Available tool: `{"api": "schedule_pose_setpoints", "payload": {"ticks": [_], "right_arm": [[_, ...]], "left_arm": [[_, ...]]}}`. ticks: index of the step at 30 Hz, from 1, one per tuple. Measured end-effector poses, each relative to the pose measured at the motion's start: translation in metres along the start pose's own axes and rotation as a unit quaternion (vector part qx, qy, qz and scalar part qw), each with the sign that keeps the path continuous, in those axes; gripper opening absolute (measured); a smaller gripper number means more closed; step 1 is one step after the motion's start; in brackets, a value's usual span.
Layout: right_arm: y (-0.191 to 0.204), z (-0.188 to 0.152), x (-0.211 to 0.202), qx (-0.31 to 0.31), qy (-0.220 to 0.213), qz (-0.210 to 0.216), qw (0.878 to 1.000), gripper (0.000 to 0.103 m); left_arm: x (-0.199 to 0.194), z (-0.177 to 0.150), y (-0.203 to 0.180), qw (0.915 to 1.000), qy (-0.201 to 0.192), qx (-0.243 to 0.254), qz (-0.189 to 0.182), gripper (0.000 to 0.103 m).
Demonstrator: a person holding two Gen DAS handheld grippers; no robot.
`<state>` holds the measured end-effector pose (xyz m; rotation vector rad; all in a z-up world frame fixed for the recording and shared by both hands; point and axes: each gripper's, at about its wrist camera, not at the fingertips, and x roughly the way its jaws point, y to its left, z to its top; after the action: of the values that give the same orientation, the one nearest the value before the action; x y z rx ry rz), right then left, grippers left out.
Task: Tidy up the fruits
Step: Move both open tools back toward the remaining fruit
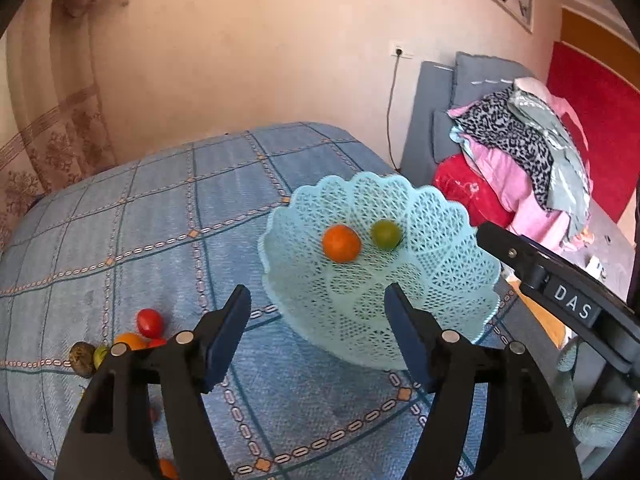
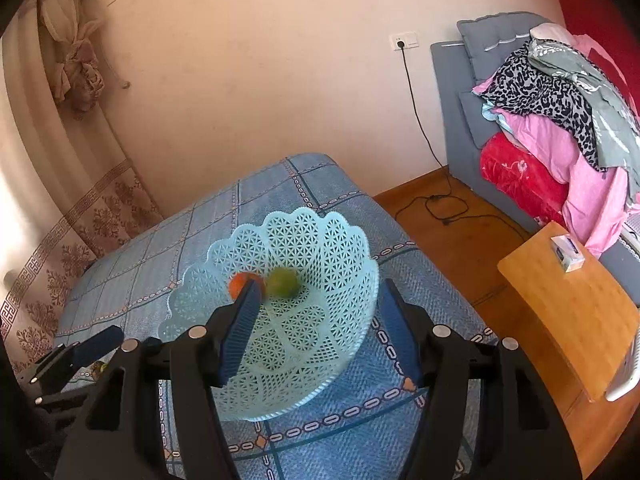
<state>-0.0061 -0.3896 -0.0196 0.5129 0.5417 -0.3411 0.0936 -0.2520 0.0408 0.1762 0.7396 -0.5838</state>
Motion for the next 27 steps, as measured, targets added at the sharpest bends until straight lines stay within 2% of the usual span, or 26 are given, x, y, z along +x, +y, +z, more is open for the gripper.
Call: {"api": "schedule_pose_setpoints", "payload": {"ticks": [3,11,13,27], "right_arm": [[0.002,0.000,-0.002,0.000,-0.003,0.003,1.000,0.063],[0.006,-0.001,-0.005,-0.002,-0.004,0.009,1.000,0.063],[0.005,-0.001,-0.007,-0.003,-0.008,0.011,1.000,0.063],[0.012,-0.005,-0.015,-0.016,-0.016,0.024,0.999,0.065]], "left_arm": [[-0.007,0.000,0.007,0.9999,-0.007,-0.009,0.009,0.081],[-0.028,0.002,0.025,0.9991,-0.019,-0.030,0.021,0.082],[-0.034,0.001,0.029,0.9987,-0.024,-0.032,0.031,0.085],[-0.070,-0.008,0.092,0.9919,-0.041,-0.070,0.098,0.085]]}}
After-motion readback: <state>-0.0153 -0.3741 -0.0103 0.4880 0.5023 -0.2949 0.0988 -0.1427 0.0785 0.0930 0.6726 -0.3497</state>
